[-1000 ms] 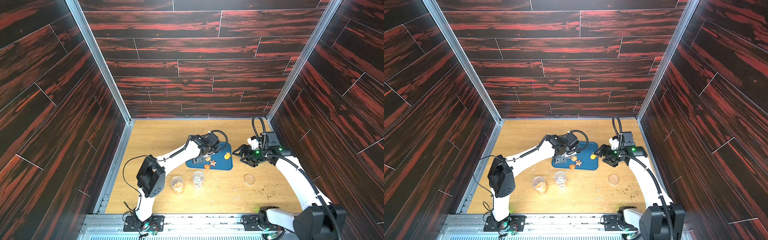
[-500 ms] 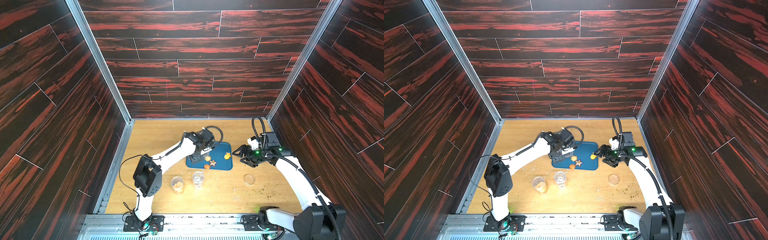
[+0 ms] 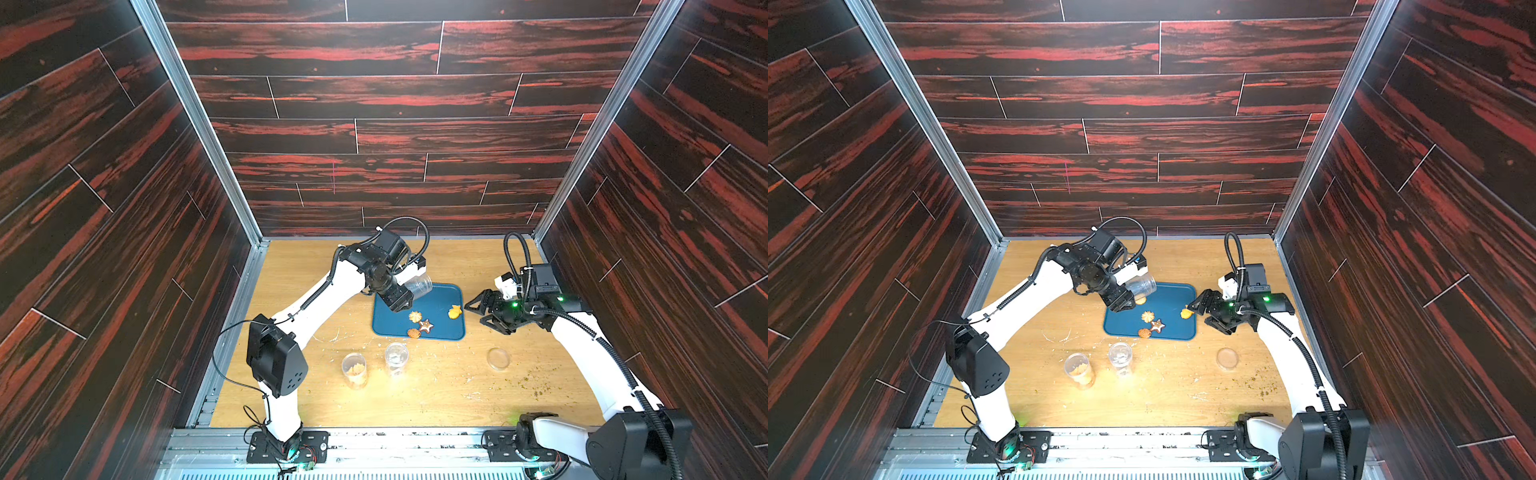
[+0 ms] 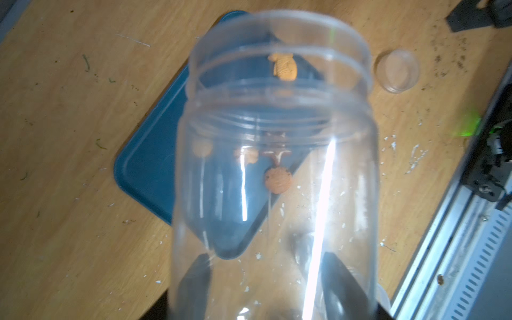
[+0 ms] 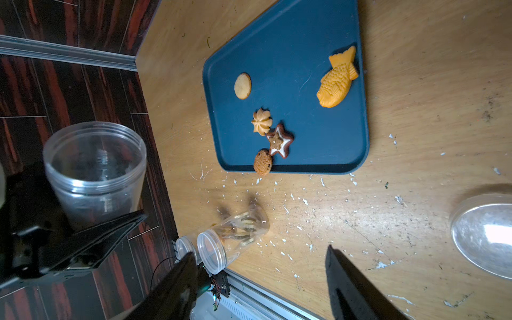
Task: Pour the cookies out of the jar
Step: Pour the cookies in the jar onto the tray.
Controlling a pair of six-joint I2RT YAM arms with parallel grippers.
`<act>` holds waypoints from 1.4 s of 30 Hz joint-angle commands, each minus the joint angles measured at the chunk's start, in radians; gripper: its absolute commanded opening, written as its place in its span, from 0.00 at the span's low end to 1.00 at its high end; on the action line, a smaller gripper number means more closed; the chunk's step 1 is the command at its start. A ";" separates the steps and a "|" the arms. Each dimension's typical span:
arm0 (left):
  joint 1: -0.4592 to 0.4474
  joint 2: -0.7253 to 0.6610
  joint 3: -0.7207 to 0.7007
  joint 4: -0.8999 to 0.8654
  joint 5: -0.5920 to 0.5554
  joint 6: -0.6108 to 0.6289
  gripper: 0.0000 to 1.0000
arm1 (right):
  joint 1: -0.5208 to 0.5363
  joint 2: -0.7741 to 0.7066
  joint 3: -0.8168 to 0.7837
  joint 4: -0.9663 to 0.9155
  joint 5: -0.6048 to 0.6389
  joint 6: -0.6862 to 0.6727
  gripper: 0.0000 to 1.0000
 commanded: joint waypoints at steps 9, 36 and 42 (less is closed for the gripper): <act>0.004 -0.014 -0.013 -0.029 0.047 -0.005 0.10 | 0.004 -0.003 -0.009 -0.006 -0.021 -0.014 0.76; 0.002 -0.213 -0.282 0.505 0.070 -0.188 0.09 | 0.012 -0.048 0.008 0.141 -0.210 0.061 0.77; 0.002 -0.245 -0.340 0.680 0.025 -0.314 0.10 | 0.037 -0.054 0.058 0.167 -0.229 0.051 0.77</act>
